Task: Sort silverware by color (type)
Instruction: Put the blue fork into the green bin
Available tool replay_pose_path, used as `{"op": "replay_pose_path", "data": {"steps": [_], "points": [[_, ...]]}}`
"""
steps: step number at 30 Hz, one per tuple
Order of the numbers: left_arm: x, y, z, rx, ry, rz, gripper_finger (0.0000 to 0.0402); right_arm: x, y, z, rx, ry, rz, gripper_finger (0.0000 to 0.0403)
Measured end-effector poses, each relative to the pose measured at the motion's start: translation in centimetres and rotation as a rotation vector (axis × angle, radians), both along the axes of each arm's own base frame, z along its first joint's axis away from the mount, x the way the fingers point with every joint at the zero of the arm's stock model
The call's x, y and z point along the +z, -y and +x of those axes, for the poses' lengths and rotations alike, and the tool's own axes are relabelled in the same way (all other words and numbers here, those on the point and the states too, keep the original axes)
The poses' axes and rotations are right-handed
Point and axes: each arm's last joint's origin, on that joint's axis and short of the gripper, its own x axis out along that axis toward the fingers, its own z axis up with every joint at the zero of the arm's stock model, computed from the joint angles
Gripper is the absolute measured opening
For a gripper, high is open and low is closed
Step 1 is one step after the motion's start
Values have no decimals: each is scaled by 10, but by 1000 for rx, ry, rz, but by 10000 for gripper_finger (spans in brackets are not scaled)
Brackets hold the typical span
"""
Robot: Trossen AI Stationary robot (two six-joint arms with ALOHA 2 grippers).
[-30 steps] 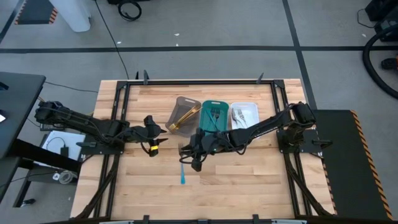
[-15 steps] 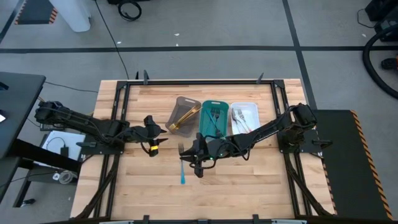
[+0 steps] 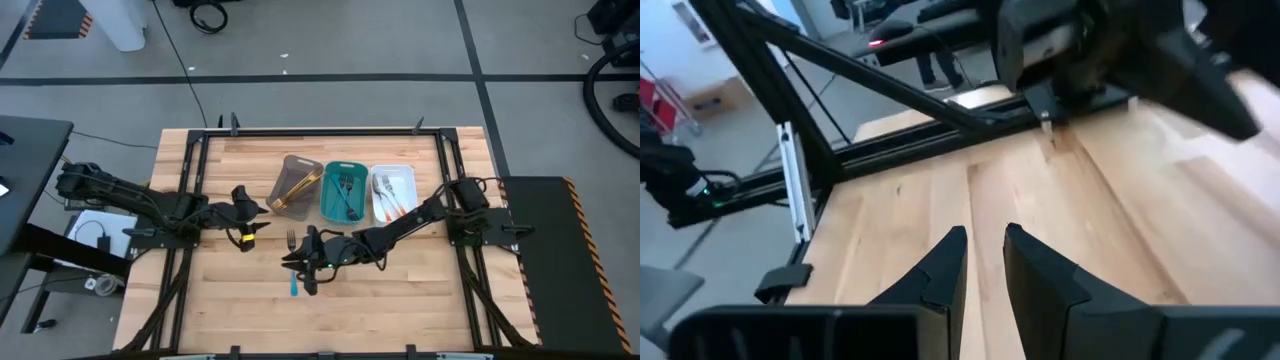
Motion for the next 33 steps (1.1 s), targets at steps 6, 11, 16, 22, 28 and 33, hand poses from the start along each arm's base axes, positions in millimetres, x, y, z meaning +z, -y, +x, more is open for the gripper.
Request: {"op": "replay_pose_path", "data": {"steps": [6, 11, 16, 22, 28, 33], "points": [[0, 0, 0, 0, -2, 0, 172, -16, -4, 15, -11, -26, 24, 78], [0, 0, 0, 0, -2, 0, 172, -24, -6, 26, -48, -105, -2, 78], [0, 0, 0, 0, -1, 0, 172, -25, -9, 35, -123, -239, -74, 78], [0, 0, 0, -1, -2, 0, 172, -21, -7, 35, -217, -309, -69, 78], [0, 0, 0, -1, 1, 0, 172, -33, -9, 38, -224, -322, -44, 78], [0, 0, 0, -1, 3, -1, 172, -43, -11, 40, -233, -327, -24, 78]]}}
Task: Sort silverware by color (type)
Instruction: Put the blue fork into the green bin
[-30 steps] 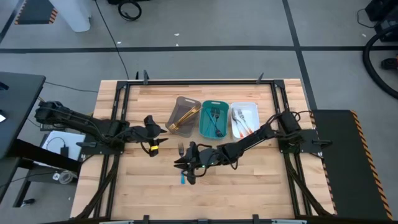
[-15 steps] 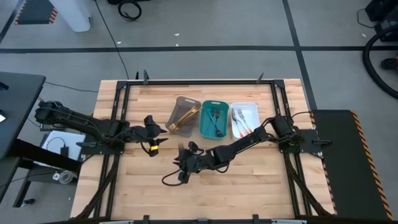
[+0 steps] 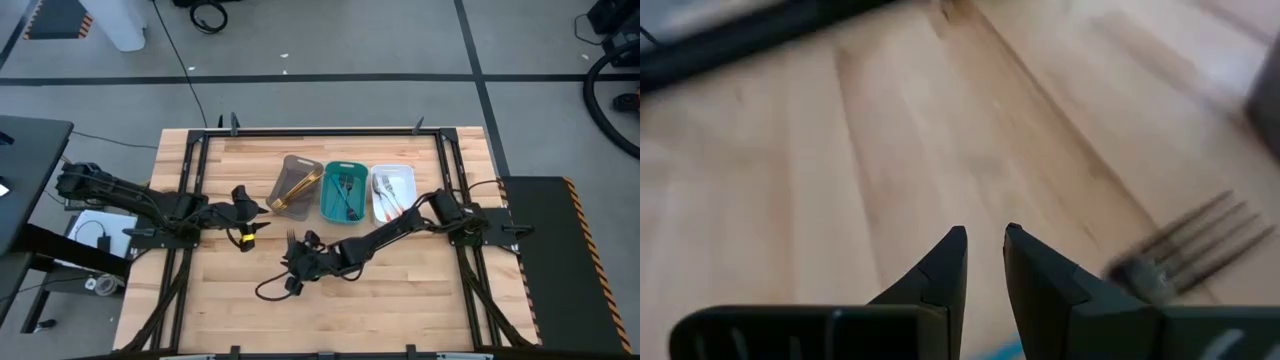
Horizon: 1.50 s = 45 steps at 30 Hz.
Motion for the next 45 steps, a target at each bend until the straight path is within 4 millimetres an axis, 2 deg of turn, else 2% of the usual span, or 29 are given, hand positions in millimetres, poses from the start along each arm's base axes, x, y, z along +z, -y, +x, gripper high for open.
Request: {"op": "replay_pose_path", "data": {"steps": [3, 9, 18, 30, 35, 40, 45], "points": [[0, 0, 0, 1, 0, -1, 172, -13, -1, 0, -2, -40, -17, 78], [0, 0, 0, -1, -2, 0, 172, -25, 0, -8, -46, -140, -116, 78], [0, 1, 0, -5, -1, 0, 172, -29, -3, -11, -58, -167, -150, 79], [0, 1, 0, -4, 0, -1, 172, -29, -2, -11, -64, -168, -141, 170], [0, 1, 0, -5, 0, -1, 172, -29, -2, -11, -66, -165, -136, 175], [0, 1, 0, -4, 1, -2, 172, -45, -5, -5, -67, -127, -119, 175], [0, 1, 0, -5, 0, -1, 172, -48, -5, -7, -86, -140, -141, 175]]}}
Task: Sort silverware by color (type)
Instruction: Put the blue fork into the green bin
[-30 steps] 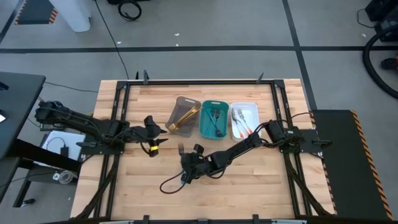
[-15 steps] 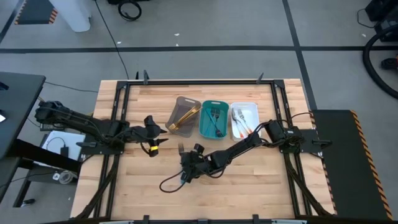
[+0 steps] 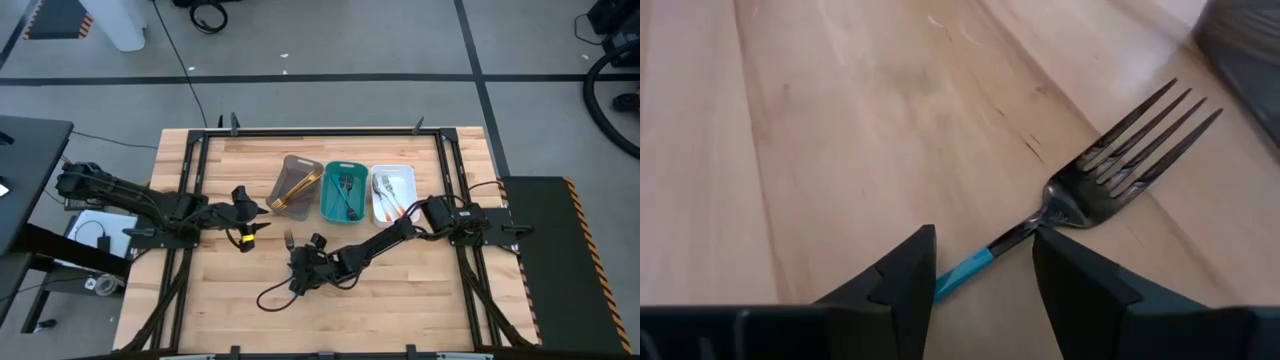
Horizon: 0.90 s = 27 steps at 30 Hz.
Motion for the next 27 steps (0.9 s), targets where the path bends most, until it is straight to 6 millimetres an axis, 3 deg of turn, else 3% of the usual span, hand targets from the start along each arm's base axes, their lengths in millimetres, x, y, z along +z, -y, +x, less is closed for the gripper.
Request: {"op": "replay_pose_path", "data": {"steps": [14, 27], "points": [[0, 0, 0, 0, -4, 1, 172, -2, 1, -3, 72, -84, -47, 152], [0, 0, 0, 0, -4, 0, 172, -4, 0, -4, 100, -100, -32, 63]]}}
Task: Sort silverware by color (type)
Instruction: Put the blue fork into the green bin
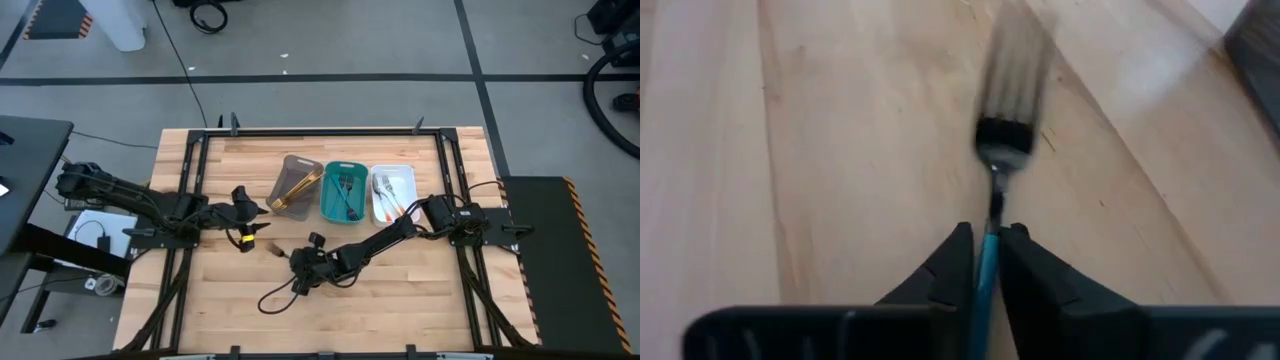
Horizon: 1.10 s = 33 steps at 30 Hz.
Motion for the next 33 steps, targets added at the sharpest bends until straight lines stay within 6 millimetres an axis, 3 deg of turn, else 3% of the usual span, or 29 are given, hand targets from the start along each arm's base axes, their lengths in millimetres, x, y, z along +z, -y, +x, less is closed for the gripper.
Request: {"op": "replay_pose_path", "data": {"steps": [8, 33], "points": [[0, 0, 0, 0, 0, 0, 172, -1, 0, -1, 19, -16, 19, 16], [0, 0, 0, 0, 0, 0, 172, -2, 0, -1, 33, -27, 38, 20]]}}
